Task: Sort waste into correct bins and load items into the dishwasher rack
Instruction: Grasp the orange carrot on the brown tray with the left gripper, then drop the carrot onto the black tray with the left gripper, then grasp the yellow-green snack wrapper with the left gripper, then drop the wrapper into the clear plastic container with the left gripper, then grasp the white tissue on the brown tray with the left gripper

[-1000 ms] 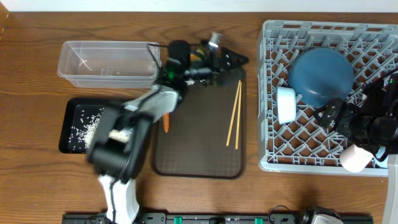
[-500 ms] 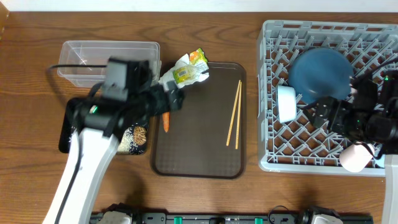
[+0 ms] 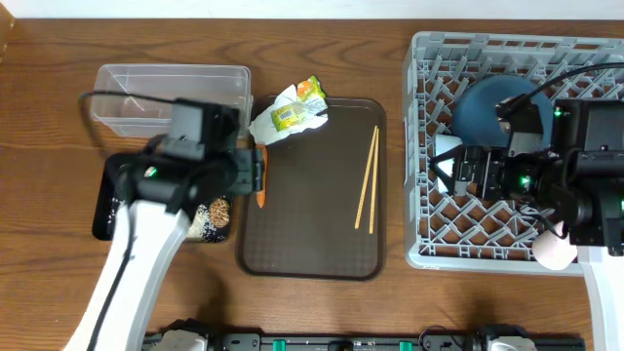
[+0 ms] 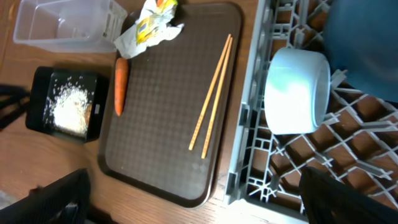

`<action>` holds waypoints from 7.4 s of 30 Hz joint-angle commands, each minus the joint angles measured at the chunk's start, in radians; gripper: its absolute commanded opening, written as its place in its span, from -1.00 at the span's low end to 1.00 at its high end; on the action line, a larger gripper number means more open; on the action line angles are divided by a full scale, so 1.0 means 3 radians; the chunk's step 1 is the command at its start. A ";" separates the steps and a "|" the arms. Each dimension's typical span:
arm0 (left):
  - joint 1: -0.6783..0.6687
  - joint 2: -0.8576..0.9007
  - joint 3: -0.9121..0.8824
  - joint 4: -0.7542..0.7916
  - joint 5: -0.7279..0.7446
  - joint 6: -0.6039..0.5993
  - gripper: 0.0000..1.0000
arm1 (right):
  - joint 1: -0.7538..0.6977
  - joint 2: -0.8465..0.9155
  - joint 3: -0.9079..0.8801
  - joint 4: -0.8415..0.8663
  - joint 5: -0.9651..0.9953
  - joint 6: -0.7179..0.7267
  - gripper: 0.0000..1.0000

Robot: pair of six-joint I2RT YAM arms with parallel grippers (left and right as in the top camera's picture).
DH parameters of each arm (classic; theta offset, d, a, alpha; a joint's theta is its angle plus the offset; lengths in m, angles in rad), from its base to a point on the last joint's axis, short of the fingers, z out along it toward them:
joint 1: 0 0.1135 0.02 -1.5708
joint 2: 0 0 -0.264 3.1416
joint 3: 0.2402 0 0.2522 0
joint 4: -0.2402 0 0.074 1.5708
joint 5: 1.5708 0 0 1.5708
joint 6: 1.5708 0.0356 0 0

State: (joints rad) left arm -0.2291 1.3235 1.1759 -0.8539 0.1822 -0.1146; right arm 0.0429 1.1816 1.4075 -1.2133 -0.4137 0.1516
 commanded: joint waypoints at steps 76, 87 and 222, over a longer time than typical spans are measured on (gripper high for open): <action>0.0993 0.0752 -0.0752 0.0675 -0.0722 -0.2294 0.48 | 0.0036 0.0095 0.0013 -0.0156 0.0146 -0.0027 0.98; 0.0610 0.0163 -0.0264 0.0701 -0.0336 -0.1035 0.54 | 0.0036 0.0095 0.0013 -0.0103 0.0203 -0.0038 0.98; -0.0150 0.0994 -0.0294 0.2038 -0.0151 0.0837 0.20 | 0.0036 0.0098 0.0010 -0.0352 0.0331 0.0089 0.99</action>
State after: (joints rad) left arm -0.2100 1.5536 1.0981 -0.2413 0.1585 0.0521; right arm 0.0452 1.2091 1.4071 -1.3186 -0.3065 0.1761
